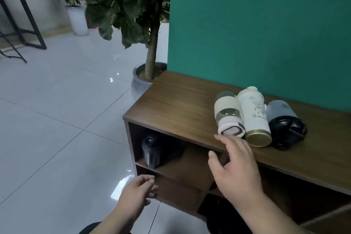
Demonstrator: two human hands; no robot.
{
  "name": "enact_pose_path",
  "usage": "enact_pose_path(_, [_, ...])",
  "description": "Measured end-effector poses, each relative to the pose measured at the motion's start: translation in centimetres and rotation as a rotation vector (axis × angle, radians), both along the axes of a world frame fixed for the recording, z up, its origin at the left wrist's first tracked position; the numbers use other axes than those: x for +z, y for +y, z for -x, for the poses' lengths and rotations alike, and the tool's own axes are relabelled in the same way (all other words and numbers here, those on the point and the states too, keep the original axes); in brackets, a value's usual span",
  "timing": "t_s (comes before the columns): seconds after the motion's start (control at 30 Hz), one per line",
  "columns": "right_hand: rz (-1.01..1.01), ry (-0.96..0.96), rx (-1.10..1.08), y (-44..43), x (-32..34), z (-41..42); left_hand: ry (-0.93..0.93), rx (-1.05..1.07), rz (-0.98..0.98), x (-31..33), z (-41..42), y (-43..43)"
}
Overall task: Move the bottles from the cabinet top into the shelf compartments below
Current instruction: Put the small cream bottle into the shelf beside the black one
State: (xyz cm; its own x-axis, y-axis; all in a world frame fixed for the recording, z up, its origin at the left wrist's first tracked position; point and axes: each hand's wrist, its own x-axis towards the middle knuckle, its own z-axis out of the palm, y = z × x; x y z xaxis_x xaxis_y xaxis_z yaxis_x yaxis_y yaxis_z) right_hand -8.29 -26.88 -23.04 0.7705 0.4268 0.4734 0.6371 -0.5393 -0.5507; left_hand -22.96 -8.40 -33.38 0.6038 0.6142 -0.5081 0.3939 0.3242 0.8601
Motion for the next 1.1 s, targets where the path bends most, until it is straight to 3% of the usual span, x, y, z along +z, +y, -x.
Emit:
enact_pose_path(0.07, [0.084,-0.073,-0.173,-0.4,2.0,-1.9,-0.026,-0.042,-0.058,1.0,-0.4,-1.4])
enact_pose_path(0.23, [0.442,0.014,-0.345,1.4,4.6,-5.4,-0.088,-0.091,-0.106,2.0,-1.7,-3.7])
enact_pose_path(0.47, [0.466,0.151,-0.364,4.1,3.9,-6.9,-0.026,-0.089,-0.153,1.7,-0.6,-4.3])
enact_pose_path(0.6, [0.366,0.154,-0.251,3.1,4.6,-5.4,-0.014,-0.070,-0.209,1.9,0.6,-4.1])
enact_pose_path(0.73, [0.086,0.073,-0.011,0.7,6.0,-1.1,0.013,-0.182,-0.422,1.7,1.0,-3.8])
enact_pose_path(0.8, [0.013,0.051,0.114,-0.6,5.9,1.1,-0.054,-0.224,-0.438,1.6,1.0,-3.6])
enact_pose_path(1.0, [0.282,0.189,0.271,-0.6,-0.4,2.4,-0.145,-0.453,-0.409,-1.2,-1.1,-4.1])
enact_pose_path(1.1, [0.292,0.301,0.241,0.5,-4.1,1.5,-0.172,-0.471,-0.437,-3.6,-3.3,-4.3])
